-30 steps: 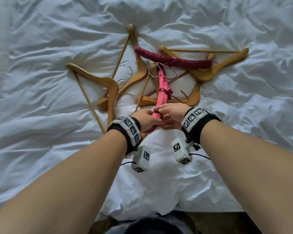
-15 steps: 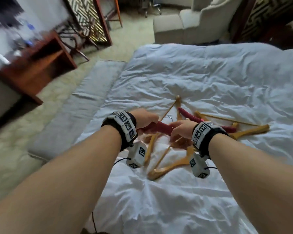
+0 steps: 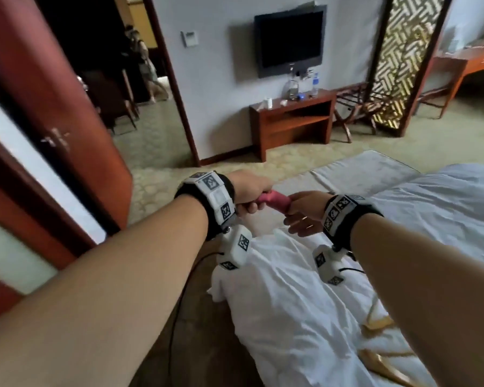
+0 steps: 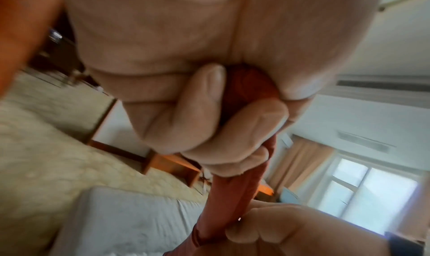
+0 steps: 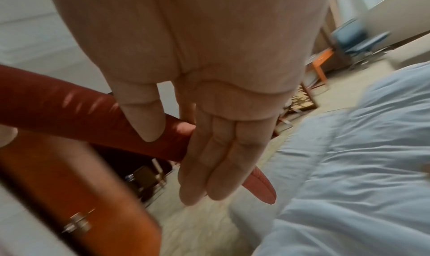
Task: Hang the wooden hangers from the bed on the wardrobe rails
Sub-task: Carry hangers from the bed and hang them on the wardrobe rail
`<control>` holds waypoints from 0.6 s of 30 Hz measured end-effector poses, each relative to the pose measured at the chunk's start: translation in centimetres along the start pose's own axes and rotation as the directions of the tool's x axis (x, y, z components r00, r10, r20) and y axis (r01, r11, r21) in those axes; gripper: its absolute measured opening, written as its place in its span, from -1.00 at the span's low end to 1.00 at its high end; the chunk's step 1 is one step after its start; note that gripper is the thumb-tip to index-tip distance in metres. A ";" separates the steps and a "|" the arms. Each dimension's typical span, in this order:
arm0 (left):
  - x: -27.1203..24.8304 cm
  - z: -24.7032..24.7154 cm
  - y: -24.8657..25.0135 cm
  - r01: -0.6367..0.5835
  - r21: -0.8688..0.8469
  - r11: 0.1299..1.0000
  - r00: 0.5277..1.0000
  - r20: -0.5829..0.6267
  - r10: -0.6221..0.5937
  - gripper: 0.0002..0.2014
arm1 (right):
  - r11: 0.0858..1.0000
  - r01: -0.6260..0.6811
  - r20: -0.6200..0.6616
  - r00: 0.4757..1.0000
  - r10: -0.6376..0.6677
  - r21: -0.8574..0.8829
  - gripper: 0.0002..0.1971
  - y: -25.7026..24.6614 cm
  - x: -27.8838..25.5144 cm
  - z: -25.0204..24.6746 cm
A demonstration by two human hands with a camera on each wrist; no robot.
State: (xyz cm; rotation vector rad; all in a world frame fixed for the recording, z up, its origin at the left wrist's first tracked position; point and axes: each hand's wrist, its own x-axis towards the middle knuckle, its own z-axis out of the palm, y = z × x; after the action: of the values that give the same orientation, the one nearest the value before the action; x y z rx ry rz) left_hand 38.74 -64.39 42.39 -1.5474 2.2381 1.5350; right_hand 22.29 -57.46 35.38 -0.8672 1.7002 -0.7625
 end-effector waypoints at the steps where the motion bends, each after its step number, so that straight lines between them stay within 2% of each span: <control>1: -1.6 -2.0 -2.1 0.032 -0.051 0.998 0.999 -0.037 -0.034 -0.77 | 0.999 0.029 0.040 0.999 -0.028 -0.024 -0.72 -1.7 0.3 2.8; 5: -11.0 -7.7 -10.5 0.107 -0.212 0.971 0.960 -0.231 -0.157 -0.70 | 0.995 0.085 0.130 0.988 -0.077 -0.053 -0.71 -7.2 -0.1 15.5; 7: -16.7 -9.0 -15.1 0.151 -0.274 0.950 0.933 -0.278 -0.229 -0.66 | 0.993 0.108 0.198 0.975 -0.097 -0.048 -0.68 -8.9 -1.6 22.3; 9: -22.4 -9.3 -20.0 0.144 -0.357 0.923 0.908 -0.323 -0.267 -0.70 | 0.988 0.132 0.278 0.955 -0.106 -0.076 -0.68 -9.8 -4.4 29.4; 11: -28.4 -8.8 -25.7 0.184 -0.431 0.883 0.893 -0.302 -0.334 -0.71 | 0.973 0.186 0.388 0.914 -0.121 -0.136 -0.70 -10.1 -7.9 36.9; 14: -37.1 -6.9 -33.7 0.246 -0.524 0.815 0.857 -0.275 -0.436 -0.77 | 0.878 0.401 0.597 0.782 -0.180 -0.261 -0.84 -9.3 -14.1 47.1; 15: -39.6 -6.3 -35.6 0.259 -0.560 0.787 0.839 -0.273 -0.471 -0.81 | 0.840 0.467 0.637 0.743 -0.203 -0.278 -0.82 -9.0 -15.8 49.8; 16: -42.7 -5.6 -37.5 0.269 -0.593 0.759 0.809 -0.288 -0.512 -0.83 | 0.806 0.522 0.680 0.700 -0.218 -0.278 -0.77 -8.3 -17.7 52.7; 18: -48.5 -4.2 -41.0 0.272 -0.656 0.704 0.717 -0.350 -0.603 -0.80 | 0.730 0.628 0.744 0.617 -0.256 -0.270 -0.67 -6.6 -21.6 57.9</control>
State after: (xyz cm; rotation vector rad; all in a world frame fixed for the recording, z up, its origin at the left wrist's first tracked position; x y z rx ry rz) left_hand 94.89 -34.52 40.27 -2.7672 1.3381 1.8338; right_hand 83.62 -47.33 36.40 -1.7770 0.9995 -0.2210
